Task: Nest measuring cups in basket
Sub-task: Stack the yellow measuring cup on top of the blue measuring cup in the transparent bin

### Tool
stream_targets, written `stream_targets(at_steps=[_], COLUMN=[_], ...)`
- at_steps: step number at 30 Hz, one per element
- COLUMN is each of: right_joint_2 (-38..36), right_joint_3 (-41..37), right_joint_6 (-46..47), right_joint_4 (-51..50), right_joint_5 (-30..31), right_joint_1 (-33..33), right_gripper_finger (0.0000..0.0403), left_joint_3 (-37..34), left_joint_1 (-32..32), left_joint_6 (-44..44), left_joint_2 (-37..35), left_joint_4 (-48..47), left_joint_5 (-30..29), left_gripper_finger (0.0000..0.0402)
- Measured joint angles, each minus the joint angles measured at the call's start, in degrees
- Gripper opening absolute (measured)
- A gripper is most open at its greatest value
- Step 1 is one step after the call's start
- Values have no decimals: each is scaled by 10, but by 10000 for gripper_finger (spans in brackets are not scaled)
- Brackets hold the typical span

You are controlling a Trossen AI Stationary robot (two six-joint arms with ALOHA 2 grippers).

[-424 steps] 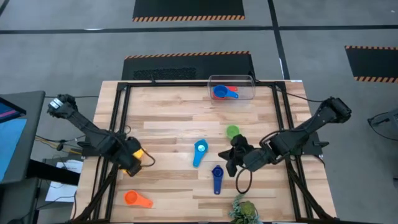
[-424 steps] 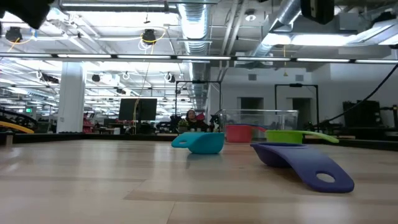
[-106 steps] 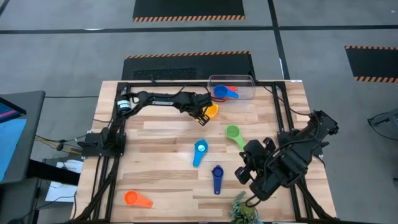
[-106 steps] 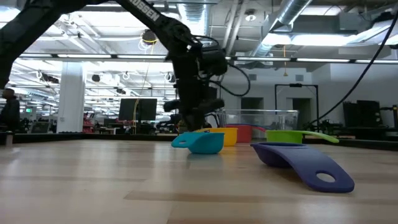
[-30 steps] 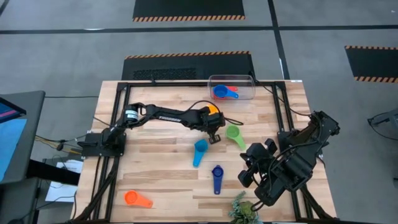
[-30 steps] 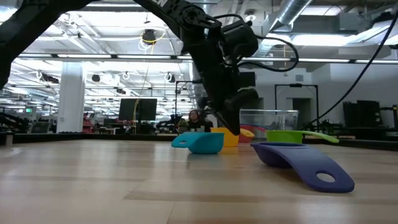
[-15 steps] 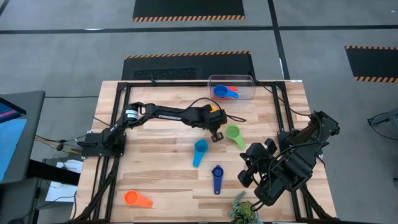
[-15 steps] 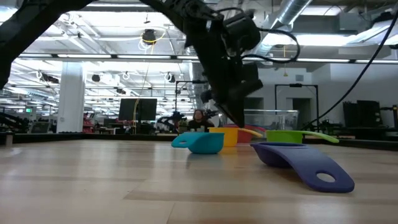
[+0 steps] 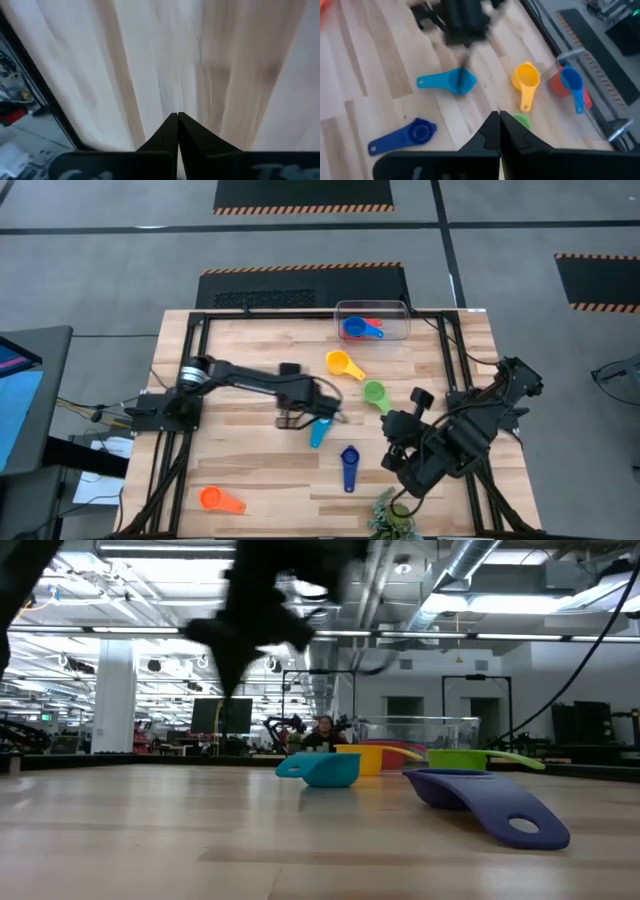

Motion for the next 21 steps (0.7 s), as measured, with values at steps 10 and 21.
stream_targets(at_steps=[10, 21], right_joint_2=[7, 7], right_joint_3=[-126, -294], right_joint_6=[84, -45], right_joint_4=[3, 308], right_joint_5=[59, 113], right_joint_1=[-103, -274], right_gripper_finger=[11, 13], left_joint_3=[-432, -675], left_joint_1=[5, 68], left_joint_6=[-60, -101], left_joint_2=[-333, -671], left_joint_4=[265, 615], left_joint_5=[59, 32], left_gripper_finger=[0, 0])
